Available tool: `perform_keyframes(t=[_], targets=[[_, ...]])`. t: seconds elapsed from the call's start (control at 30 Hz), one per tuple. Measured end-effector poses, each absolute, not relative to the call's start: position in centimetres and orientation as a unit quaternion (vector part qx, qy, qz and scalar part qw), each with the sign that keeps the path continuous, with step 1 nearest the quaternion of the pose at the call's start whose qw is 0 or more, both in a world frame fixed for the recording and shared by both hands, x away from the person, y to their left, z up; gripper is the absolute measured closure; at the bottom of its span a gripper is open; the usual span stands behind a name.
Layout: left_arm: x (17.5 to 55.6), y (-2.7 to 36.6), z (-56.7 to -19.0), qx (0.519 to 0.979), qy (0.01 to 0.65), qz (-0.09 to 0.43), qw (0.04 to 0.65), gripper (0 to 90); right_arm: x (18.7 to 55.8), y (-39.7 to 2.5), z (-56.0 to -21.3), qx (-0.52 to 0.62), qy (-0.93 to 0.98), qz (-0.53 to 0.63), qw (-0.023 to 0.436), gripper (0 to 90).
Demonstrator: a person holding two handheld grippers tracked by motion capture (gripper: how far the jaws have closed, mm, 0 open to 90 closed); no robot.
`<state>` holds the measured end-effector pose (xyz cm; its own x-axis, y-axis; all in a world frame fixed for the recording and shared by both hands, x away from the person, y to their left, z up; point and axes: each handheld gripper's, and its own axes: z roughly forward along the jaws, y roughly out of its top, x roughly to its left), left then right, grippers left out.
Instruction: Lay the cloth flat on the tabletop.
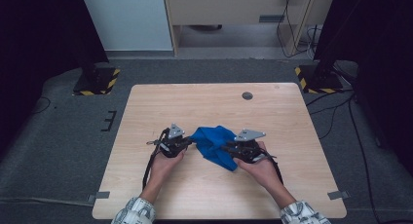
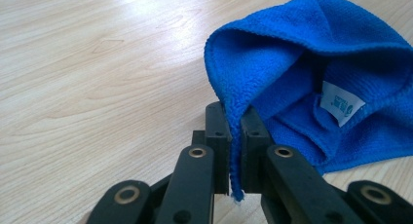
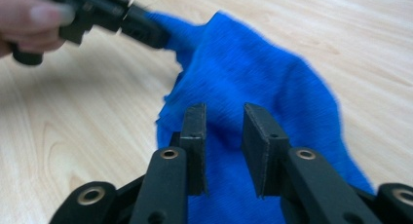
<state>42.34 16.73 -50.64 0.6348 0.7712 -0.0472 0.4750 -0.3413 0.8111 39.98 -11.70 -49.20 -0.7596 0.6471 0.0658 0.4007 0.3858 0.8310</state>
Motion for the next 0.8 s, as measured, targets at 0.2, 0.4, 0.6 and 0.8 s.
perform_keyframes(t=[0.2, 0.4, 0.6, 0.8], targets=[[42.3, 16.9, -50.5, 0.796, 0.393, 0.176, 0.425, 84.6, 39.1, -10.5, -50.3, 0.313, 0.83, 0.443, 0.131, 62.9], [42.3, 16.9, -50.5, 0.797, 0.393, 0.176, 0.424, 84.6, 39.1, -9.1, -51.2, 0.304, 0.847, 0.41, 0.148, 65.8], [42.5, 17.1, -50.6, 0.796, 0.399, 0.176, 0.42, 84.1, 39.3, -10.2, -50.9, 0.308, 0.846, 0.41, 0.146, 86.1], [42.7, 17.0, -50.6, 0.797, 0.402, 0.173, 0.416, 84.0, 39.8, -14.2, -49.4, 0.343, 0.818, 0.439, 0.145, 87.1]])
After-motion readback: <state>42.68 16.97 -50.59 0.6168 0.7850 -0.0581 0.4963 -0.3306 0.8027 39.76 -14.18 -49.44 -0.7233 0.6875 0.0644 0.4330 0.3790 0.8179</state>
